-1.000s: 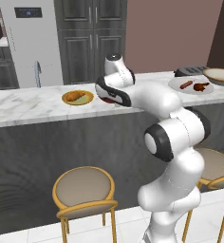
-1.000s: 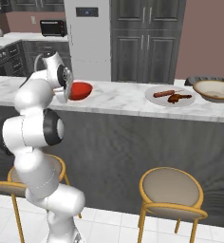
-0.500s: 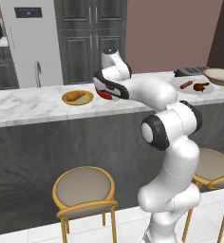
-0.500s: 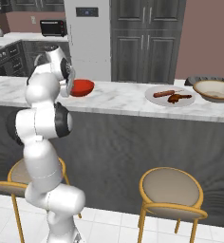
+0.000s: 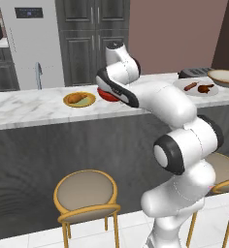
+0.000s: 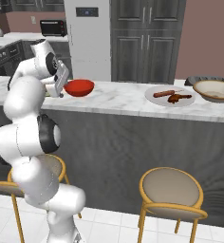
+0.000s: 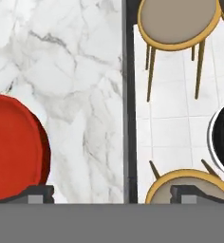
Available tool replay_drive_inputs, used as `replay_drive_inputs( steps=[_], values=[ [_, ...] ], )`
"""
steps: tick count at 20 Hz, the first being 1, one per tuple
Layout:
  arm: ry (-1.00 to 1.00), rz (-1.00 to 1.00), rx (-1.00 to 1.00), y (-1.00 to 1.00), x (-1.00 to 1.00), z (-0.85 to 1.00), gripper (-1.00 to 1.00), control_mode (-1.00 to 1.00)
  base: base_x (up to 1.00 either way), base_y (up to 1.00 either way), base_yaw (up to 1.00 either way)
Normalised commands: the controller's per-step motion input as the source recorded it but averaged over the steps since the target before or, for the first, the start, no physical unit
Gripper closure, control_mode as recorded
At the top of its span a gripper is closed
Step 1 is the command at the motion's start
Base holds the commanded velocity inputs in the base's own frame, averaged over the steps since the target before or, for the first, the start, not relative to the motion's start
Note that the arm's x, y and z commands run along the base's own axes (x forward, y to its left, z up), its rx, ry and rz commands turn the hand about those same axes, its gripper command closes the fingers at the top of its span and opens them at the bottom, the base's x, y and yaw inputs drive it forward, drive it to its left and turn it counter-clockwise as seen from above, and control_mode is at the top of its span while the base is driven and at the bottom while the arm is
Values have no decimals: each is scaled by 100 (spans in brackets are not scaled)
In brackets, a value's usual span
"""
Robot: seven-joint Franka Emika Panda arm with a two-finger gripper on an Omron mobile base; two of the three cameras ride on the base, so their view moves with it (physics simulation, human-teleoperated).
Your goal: Take the smaller bowl and place it next to the appetizer plate on the dining counter , and place the larger bowl next to the plate with cooked food.
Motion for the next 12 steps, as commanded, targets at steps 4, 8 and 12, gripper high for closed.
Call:
replay_drive_inputs(
  steps=[4,8,12],
  values=[
    [-4,-14,0,-77,-76,0,-100,-100,0,0,0],
    [-10,-10,0,-79,-84,2,-100,-100,0,0,0],
    [-17,-1,1,-51,-100,23,-100,-100,0,0,0]
  ],
)
